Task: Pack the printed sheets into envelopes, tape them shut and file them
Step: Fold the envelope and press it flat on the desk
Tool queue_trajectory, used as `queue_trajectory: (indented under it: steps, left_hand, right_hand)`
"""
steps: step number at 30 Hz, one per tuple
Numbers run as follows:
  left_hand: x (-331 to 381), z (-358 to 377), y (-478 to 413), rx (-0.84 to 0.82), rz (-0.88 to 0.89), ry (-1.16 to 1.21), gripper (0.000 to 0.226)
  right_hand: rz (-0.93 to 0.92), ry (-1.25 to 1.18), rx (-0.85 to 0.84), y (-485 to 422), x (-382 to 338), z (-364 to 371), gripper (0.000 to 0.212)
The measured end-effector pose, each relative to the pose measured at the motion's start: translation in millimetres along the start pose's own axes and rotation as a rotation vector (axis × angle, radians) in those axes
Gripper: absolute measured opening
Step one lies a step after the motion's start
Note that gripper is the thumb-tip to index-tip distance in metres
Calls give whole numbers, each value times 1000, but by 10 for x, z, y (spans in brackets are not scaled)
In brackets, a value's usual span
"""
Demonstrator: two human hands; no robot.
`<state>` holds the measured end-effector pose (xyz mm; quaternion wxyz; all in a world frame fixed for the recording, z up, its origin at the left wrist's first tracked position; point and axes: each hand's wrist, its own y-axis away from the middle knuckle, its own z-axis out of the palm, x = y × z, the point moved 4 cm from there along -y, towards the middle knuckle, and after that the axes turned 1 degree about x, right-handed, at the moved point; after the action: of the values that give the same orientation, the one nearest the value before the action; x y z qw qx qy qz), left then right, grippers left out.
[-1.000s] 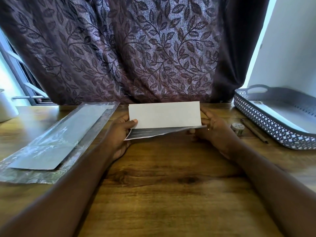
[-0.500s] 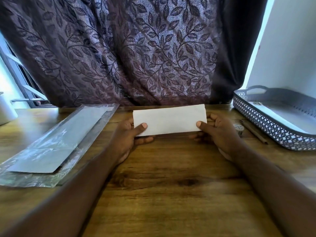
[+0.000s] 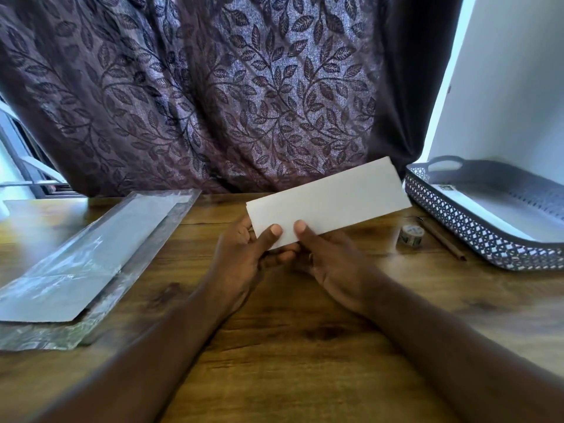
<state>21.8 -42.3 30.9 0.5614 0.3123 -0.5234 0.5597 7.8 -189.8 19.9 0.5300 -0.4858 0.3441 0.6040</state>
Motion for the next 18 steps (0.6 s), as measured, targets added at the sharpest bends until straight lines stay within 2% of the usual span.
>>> queue_trajectory:
  steps: [2, 4, 8, 10, 15, 18]
  left_hand:
    - [-3, 77, 39, -23, 30, -20, 34]
    - [4, 115, 59, -33, 40, -17, 34]
    - [37, 68, 42, 14, 17, -15, 36]
    - [59, 28, 22, 27, 9, -24, 33]
    - [80, -64, -14, 45, -22, -33, 28]
    - [89, -119, -50, 70, -35, -24, 26]
  right_hand:
    - [26, 91, 5, -18, 63, 25, 46]
    - [19, 26, 39, -37, 71, -9, 42]
    - [-6, -144, 89, -67, 41, -106, 46]
    - [-24, -159, 105, -76, 11, -153, 44]
    - [-21, -158, 174, -92, -50, -270, 53]
    - [-43, -139, 197, -96, -119, -334, 38]
